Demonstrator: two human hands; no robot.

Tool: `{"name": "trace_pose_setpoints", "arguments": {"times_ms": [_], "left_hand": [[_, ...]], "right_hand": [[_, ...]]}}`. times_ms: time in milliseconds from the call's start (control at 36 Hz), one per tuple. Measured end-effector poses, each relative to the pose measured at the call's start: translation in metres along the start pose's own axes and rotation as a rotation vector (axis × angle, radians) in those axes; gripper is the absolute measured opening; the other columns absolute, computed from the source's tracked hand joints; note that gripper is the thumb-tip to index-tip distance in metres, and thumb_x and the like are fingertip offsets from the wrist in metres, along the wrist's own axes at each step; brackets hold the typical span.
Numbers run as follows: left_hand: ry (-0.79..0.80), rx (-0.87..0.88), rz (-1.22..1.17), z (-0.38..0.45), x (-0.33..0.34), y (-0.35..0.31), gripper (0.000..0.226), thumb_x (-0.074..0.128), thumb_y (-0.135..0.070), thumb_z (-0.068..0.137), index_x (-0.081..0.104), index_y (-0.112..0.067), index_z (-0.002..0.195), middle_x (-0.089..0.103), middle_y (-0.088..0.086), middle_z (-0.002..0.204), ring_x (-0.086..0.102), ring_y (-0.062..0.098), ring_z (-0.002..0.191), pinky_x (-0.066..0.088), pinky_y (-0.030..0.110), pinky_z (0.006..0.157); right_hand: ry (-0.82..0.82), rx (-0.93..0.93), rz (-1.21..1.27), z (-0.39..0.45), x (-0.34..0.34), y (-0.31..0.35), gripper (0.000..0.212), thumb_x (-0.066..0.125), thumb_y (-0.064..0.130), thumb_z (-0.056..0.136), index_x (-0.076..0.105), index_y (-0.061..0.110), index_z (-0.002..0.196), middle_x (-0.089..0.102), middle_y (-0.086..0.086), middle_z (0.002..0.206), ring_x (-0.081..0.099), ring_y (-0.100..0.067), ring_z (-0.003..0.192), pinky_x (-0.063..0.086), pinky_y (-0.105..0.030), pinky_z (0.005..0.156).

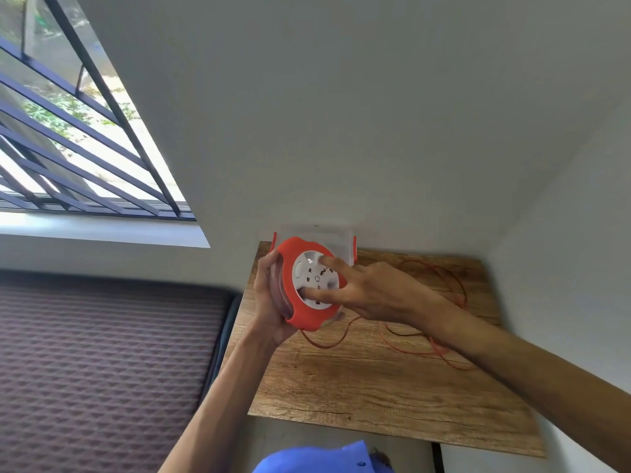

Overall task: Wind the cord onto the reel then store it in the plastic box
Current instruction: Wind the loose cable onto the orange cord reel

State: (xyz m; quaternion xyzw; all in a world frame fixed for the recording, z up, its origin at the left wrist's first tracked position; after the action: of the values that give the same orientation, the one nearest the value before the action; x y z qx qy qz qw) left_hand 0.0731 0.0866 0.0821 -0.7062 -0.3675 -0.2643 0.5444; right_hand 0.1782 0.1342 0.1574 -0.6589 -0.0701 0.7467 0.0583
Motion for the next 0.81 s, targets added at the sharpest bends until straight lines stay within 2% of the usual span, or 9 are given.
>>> {"name": "trace_pose_setpoints", "arguments": {"times_ms": [139,250,361,472,528,583,667,750,806], "left_hand": [[-0.009,-0.067,0.039,-0.001,0.006,0.005,0.092,0.070,-0.079,0.077,0.072,-0.012,0.140,0.071,0.027,0.134,0.071,0.046,0.117,0.053,0.074,0.098],[0.010,-0.051,0.034,-0.003,0.007,0.009,0.077,0.055,-0.076,0.094,0.079,-0.014,0.132,0.078,0.022,0.126,0.076,0.042,0.112,0.059,0.069,0.093],[-0.021,0.001,0.064,-0.002,0.007,0.006,0.069,0.045,-0.067,0.103,0.083,-0.014,0.125,0.082,0.017,0.119,0.080,0.032,0.108,0.066,0.050,0.084],[-0.029,0.027,0.084,0.001,0.008,0.006,0.071,0.042,-0.069,0.103,0.082,-0.015,0.127,0.081,0.016,0.122,0.079,0.034,0.110,0.066,0.052,0.086],[-0.036,0.035,0.070,0.000,0.006,0.006,0.076,0.039,-0.072,0.102,0.081,-0.015,0.128,0.080,0.017,0.125,0.079,0.035,0.111,0.066,0.055,0.086],[-0.058,0.064,0.071,0.000,0.004,0.004,0.077,0.042,-0.075,0.099,0.082,-0.015,0.125,0.080,0.018,0.125,0.078,0.036,0.111,0.065,0.057,0.088],[-0.122,0.134,0.100,0.000,-0.001,-0.003,0.074,0.055,-0.073,0.090,0.082,-0.013,0.123,0.077,0.020,0.124,0.074,0.036,0.110,0.059,0.053,0.096],[-0.154,0.139,0.093,-0.001,-0.007,-0.005,0.074,0.046,-0.072,0.097,0.082,-0.013,0.124,0.078,0.019,0.124,0.075,0.035,0.109,0.061,0.051,0.095],[-0.151,0.128,0.074,-0.001,-0.010,-0.005,0.076,0.042,-0.072,0.100,0.082,-0.013,0.125,0.078,0.019,0.124,0.076,0.035,0.109,0.062,0.050,0.094]], "right_hand": [[-0.029,-0.064,-0.037,0.007,-0.006,0.000,0.074,0.070,0.008,0.091,0.040,0.040,0.151,0.039,-0.021,0.156,0.068,-0.032,0.064,0.030,-0.027,0.046],[-0.167,-0.041,-0.038,0.009,-0.014,-0.003,0.055,0.067,0.045,0.098,0.050,0.028,0.148,0.071,-0.014,0.115,0.062,-0.026,0.050,0.037,-0.025,0.042],[-0.343,0.317,0.120,0.008,-0.025,-0.012,0.069,0.059,0.071,0.084,0.072,0.015,0.124,0.075,-0.001,0.068,0.065,-0.022,0.045,0.035,-0.021,0.045],[-0.349,0.732,0.303,0.005,-0.019,-0.024,0.070,0.050,0.087,0.078,0.076,0.023,0.092,0.071,0.006,0.062,0.064,-0.012,0.049,0.044,-0.021,0.051],[-0.296,0.872,0.334,0.002,-0.014,-0.033,0.070,0.045,0.092,0.083,0.065,0.027,0.065,0.058,0.012,0.050,0.051,-0.001,0.042,0.034,-0.019,0.047],[-0.250,0.954,0.370,-0.002,-0.008,-0.039,0.075,0.045,0.084,0.093,0.054,0.025,0.049,0.045,0.012,0.040,0.043,-0.002,0.036,0.025,-0.017,0.046],[-0.287,0.980,0.456,-0.008,0.004,-0.037,0.071,0.046,0.058,0.109,0.044,0.024,0.047,0.038,0.011,0.040,0.040,-0.004,0.035,0.025,-0.020,0.045],[-0.353,0.889,0.375,-0.009,0.001,-0.028,0.057,0.051,0.045,0.111,0.067,0.019,0.063,0.060,0.007,0.051,0.051,-0.006,0.041,0.036,-0.021,0.045],[-0.434,0.700,0.302,-0.007,-0.010,-0.017,0.031,0.063,0.037,0.106,0.076,0.017,0.085,0.075,0.004,0.074,0.060,-0.008,0.052,0.038,-0.015,0.048]]}}
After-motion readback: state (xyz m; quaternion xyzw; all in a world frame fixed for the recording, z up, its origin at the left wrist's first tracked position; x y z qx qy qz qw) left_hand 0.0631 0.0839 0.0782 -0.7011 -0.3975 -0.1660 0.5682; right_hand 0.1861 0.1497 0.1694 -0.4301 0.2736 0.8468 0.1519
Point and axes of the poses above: each hand's wrist, its own z-axis towards the middle knuckle, its own x-axis out of the palm, y = z × x, the point moved 8 cm from there along z, towards the middle knuckle
